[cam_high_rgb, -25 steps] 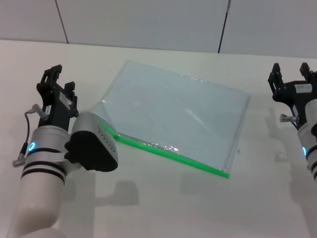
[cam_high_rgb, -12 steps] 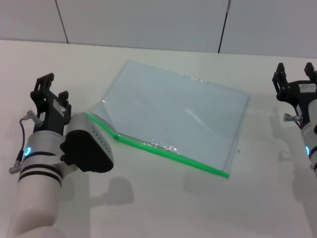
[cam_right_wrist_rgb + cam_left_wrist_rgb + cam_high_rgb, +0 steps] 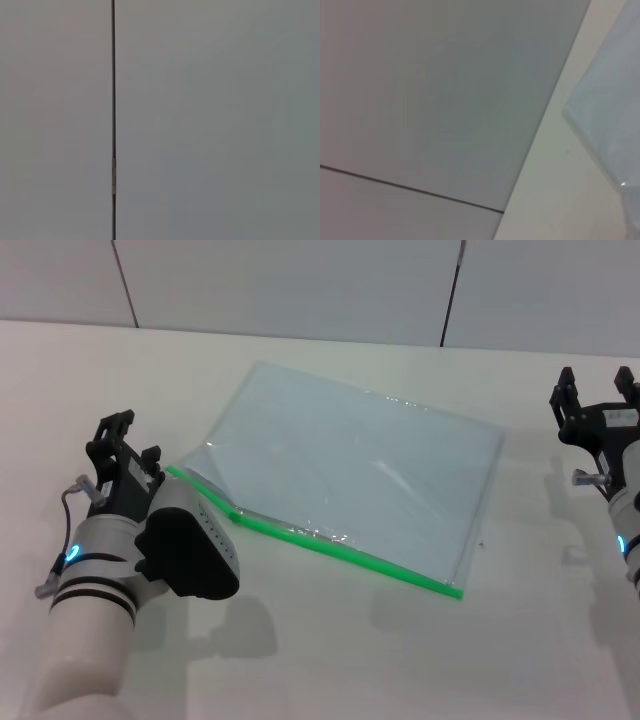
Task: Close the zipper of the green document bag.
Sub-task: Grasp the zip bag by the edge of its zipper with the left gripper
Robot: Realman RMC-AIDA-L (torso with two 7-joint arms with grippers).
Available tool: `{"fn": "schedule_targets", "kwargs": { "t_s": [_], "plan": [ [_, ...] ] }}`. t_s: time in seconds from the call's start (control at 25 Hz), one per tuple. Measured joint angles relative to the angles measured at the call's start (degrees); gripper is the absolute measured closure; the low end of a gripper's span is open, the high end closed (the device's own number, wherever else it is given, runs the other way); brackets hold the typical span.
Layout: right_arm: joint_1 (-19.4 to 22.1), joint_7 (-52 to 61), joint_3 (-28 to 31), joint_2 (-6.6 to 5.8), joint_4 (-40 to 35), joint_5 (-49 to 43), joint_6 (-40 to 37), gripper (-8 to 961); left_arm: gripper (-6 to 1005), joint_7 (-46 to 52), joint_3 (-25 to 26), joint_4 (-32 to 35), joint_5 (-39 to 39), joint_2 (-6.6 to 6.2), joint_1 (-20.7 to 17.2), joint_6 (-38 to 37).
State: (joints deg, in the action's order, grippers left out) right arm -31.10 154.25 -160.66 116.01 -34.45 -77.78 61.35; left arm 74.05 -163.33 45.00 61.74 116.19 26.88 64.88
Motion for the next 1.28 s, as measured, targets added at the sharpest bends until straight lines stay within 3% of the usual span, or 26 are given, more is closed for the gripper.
{"fn": "schedule_targets", "kwargs": {
  "t_s": [0.64,1.28],
  "plan": [
    [-0.01,-0.01,-0.01,0.0,0.0,0.0,0.0,298,424,-0.26,-0.09,-0.23,-1.54,0.09,0.08,-3.9],
    [0.11,-0.01,-0.01,0.0,0.0,0.39,0.0,298,424,-1.28,0.03,0.0,-2.33,0.18,-0.15,-0.95]
  ]
}}
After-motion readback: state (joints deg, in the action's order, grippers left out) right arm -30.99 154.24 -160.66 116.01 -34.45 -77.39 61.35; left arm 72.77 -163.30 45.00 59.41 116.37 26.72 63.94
